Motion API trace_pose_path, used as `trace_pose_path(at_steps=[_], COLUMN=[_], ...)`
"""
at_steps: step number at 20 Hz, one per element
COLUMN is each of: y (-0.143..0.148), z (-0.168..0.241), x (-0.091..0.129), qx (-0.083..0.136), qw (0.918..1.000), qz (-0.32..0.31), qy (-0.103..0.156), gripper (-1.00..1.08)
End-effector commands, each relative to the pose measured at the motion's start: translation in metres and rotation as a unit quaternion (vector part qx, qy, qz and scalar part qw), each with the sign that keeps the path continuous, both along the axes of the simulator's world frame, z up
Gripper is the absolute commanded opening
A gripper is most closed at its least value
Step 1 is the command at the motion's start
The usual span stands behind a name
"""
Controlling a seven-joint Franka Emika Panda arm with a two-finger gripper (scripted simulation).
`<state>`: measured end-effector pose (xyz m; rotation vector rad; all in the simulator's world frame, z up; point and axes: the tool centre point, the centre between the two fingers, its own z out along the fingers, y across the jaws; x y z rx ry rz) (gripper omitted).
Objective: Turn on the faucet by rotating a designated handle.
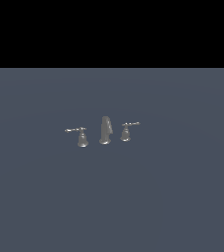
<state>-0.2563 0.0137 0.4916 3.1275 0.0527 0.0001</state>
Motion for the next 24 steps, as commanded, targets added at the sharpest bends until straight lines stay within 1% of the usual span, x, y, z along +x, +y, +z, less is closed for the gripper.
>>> trace_pose_path(at_steps=[1,6,12,18,24], y=[0.000,0.003,0.014,0.033,0.058], z=[0.000,-0.004,-0.018,-0.044,-0.080], x=[0.000,0.001,0.006,0.016,0.033], qx=[0.000,0.000,0.000,0.001,0.002], qw=[1.0000,1.0000,0.9995,0.9973,0.9912], qz=[0.000,-0.006,-0.031,-0.073,-0.132], qy=[0.000,0.000,0.000,0.000,0.000], gripper=[-1.00,-1.00,-1.00,-1.00,-1.00])
